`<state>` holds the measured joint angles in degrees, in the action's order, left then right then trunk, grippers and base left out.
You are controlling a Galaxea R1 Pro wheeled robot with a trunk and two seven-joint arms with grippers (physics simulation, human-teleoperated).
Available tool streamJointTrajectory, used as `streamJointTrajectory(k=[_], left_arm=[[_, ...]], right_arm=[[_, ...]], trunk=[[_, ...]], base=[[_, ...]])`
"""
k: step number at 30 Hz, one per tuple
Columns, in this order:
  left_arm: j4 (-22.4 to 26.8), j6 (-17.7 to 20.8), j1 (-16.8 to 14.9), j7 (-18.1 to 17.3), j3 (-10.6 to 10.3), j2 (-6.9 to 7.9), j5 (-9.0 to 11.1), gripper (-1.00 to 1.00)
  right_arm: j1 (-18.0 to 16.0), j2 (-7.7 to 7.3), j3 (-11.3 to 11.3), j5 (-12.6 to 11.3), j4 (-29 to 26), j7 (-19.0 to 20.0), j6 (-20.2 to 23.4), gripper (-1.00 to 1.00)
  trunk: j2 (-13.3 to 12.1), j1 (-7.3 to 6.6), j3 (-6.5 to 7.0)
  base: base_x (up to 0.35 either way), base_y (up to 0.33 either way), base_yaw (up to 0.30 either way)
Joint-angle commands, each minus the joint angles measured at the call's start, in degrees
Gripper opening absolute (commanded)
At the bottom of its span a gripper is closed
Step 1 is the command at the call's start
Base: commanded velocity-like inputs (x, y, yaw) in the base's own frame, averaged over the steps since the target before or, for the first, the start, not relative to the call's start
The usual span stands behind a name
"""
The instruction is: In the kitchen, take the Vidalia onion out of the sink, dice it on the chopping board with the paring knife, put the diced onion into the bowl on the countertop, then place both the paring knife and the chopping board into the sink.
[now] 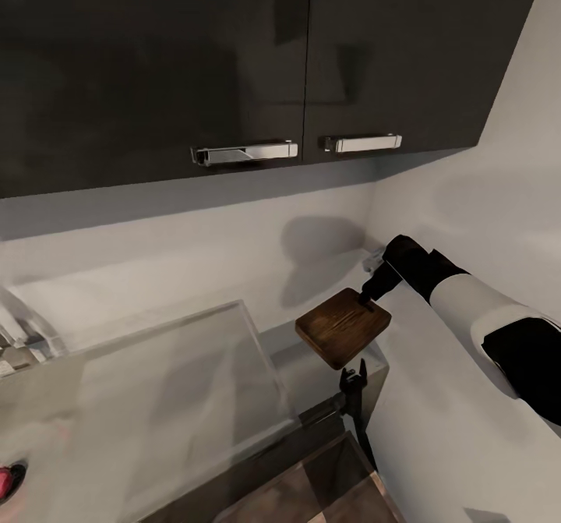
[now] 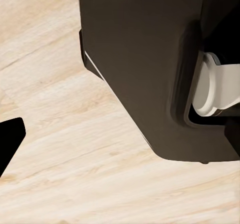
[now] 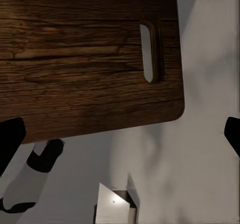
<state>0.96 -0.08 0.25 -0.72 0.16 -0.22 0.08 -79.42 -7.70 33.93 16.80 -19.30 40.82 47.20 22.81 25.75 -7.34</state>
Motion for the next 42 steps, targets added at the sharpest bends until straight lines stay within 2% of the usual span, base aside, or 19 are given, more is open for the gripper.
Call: streamJointTrajectory(k=[1,12,42], left_arm=[[0.10,-0.01,0.02,-0.07,0.02,-0.01,0.01,1.00],[0.10,-0.01,0.00,-0.07,0.02,-0.04,0.01,1.00],[0.10,-0.01,0.02,-0.07,0.02,-0.04,0.01,1.00]], right_arm=[[-0.03,-0.03,0.08,0.60,-0.13,0.32,0.08,1.00],[-0.03,-0.04,0.01,0.60,-0.13,-2.59,0.08,1.00],[-0.03,-0.04,0.15,0.60,-0.13,-2.77,0.08,1.00]], trunk=[[0.11,0.03,-0.11],[0.11,0.03,-0.11],[0.11,0.03,-0.11]], base=[[0.000,0.000,0.000],[0.000,0.000,0.000],[0.007,0.000,0.000]])
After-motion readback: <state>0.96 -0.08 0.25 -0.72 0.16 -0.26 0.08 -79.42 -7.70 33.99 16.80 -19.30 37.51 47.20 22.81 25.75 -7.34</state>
